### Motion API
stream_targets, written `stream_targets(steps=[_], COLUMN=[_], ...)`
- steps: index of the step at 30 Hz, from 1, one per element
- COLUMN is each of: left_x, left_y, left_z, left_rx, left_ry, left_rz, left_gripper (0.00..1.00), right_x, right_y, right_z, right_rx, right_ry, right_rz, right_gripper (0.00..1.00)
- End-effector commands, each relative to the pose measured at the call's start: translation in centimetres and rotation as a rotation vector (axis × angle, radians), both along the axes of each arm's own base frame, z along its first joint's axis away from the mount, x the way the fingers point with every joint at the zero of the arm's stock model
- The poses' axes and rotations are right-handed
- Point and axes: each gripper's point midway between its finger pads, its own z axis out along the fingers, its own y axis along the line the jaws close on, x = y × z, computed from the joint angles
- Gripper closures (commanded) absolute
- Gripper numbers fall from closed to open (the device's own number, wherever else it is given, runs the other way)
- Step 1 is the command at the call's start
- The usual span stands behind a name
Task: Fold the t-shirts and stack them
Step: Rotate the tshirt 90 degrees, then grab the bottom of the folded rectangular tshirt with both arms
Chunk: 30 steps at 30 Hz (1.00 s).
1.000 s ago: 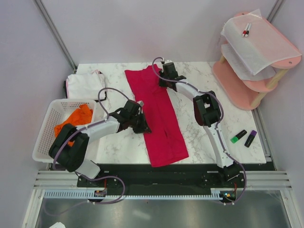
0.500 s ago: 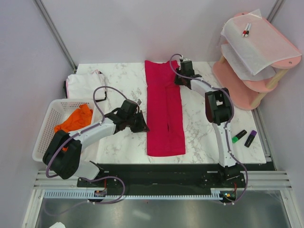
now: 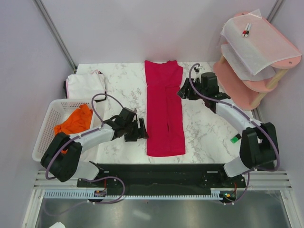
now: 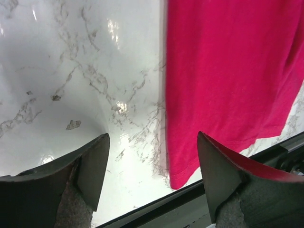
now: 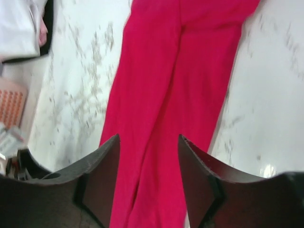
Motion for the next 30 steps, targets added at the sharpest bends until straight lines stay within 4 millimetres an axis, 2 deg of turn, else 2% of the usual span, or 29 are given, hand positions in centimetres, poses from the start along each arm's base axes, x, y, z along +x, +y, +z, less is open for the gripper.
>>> stream_targets(steps=[1,2,4,5,8,9,11,12,18,23,29,30], left_x=[-1.0,-1.3,-1.9,-2.0,-2.8,-3.4,-3.7,-4.2,-5.4,-6.6,-8.0,-8.1], left_y=[-0.2,-0.1,-0.1,-0.3,-0.5,-0.6,-0.8,-0.9,-1.1,-1.8,-2.9,-3.0], left_z=[-0.2,-0.4,-0.6,-0.6,-1.1,-1.3,-1.3,-1.4,-2.1,-3.0,-3.8,-4.1], left_rx=[-0.033,-0.037,-0.053,-0.065,-0.099,-0.115,-0.139,-0.152,-0.154,-0.128,-0.119,-0.114], left_ry=[-0.003,0.004,0.014,0.015,0.033,0.052,0.058,0.077,0.104,0.139,0.169,0.179], left_rz=[-0.035,-0.036,-0.04,-0.04,-0.051,-0.056,-0.061,-0.065,-0.083,-0.117,-0.157,-0.158], left_gripper=[0.21,0.21,0.21,0.22,0.23,0.23,0.25,0.26,0.36,0.4,0.5,0.55], right_x=[-6.9,-8.0,-10.9,-11.9,-15.6,-17.1,-18.6,-19.7,-23.5,-25.6,-27.9,-27.9], right_y=[-1.2,-1.5,-2.3,-2.5,-2.8,-3.1,-3.0,-3.3,-3.0,-2.2,-1.2,-1.0], right_z=[-5.6,-5.4,-7.8,-8.0,-10.4,-11.8,-12.6,-13.6,-15.6,-16.3,-17.3,-17.4], right_rx=[-0.026,-0.032,-0.057,-0.051,-0.031,-0.032,-0.004,-0.002,0.054,0.136,0.174,0.179], right_ry=[0.199,0.208,0.31,0.33,0.453,0.504,0.547,0.586,0.702,0.75,0.802,0.799], right_rz=[0.05,0.05,0.051,0.053,0.052,0.048,0.042,0.036,0.045,0.056,0.068,0.07], right_gripper=[0.38,0.37,0.35,0.35,0.34,0.34,0.34,0.34,0.34,0.35,0.46,0.5])
